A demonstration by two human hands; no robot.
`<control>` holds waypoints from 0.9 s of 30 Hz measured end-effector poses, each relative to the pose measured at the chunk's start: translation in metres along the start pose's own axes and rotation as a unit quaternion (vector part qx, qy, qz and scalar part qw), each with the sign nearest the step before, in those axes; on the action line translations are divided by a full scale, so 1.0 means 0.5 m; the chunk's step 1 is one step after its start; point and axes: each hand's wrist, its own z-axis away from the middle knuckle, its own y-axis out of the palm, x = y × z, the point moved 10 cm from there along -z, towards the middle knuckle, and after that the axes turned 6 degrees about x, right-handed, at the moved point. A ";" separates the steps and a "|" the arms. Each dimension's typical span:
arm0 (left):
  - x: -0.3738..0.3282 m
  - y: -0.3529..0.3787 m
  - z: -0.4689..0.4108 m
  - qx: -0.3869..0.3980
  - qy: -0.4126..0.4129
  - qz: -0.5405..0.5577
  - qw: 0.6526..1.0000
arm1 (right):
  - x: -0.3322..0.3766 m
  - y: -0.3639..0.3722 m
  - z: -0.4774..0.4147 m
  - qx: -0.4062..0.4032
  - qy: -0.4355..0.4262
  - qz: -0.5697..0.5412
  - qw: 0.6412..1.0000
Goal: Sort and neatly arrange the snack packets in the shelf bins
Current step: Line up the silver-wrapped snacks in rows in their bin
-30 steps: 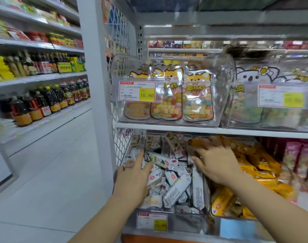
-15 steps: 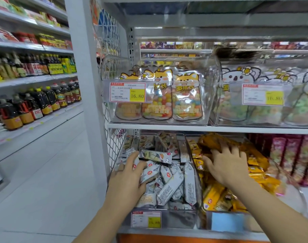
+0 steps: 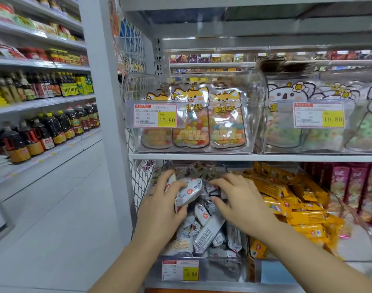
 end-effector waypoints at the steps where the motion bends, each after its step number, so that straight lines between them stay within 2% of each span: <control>1: 0.003 0.001 -0.013 0.001 -0.014 0.010 1.000 | 0.002 0.011 -0.009 0.019 0.007 0.000 1.000; 5: 0.030 0.020 -0.064 0.007 -0.104 0.063 0.993 | -0.013 0.053 -0.039 0.085 0.054 -0.009 0.995; 9: 0.072 0.062 -0.108 0.018 -0.165 0.124 0.978 | -0.011 0.067 -0.055 0.093 0.058 -0.036 0.993; 12: 0.100 0.090 -0.131 0.026 -0.168 0.146 0.975 | 0.006 0.067 -0.067 0.076 0.027 -0.053 0.995; 16: 0.119 0.104 -0.124 0.022 -0.142 0.104 0.984 | 0.035 0.108 -0.090 0.114 -0.020 -0.030 0.993; 21: 0.142 0.098 -0.104 0.018 -0.177 0.172 0.969 | 0.051 0.133 -0.119 0.101 -0.024 -0.027 0.994; 27: 0.162 0.078 -0.110 -0.041 -0.181 0.163 0.969 | 0.065 0.133 -0.157 0.070 -0.007 0.003 0.997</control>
